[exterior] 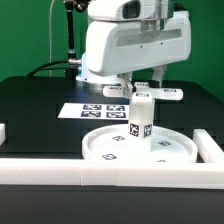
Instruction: Assemble round table
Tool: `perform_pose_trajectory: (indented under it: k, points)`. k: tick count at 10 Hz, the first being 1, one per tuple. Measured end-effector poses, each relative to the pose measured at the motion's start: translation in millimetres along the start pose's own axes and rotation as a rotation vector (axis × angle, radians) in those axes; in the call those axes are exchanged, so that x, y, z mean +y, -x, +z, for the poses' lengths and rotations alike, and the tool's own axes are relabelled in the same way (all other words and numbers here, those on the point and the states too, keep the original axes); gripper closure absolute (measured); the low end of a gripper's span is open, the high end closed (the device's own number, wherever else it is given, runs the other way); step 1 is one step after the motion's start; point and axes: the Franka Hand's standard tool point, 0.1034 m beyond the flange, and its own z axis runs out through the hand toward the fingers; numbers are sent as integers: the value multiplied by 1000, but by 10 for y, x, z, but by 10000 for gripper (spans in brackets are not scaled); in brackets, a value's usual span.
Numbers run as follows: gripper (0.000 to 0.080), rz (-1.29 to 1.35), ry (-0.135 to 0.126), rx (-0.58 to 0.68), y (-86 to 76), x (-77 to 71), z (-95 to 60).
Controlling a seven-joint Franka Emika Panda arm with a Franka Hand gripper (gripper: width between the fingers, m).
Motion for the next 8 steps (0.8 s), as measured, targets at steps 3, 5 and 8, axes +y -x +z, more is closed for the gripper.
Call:
perform_pose_trajectory:
  k: [3,5,8]
  points:
    - [353,377,-18,28,-2,-7,5]
    - [353,555,-37,40,-8,-23,9]
    - [353,714,-48,39,-17,-39,11]
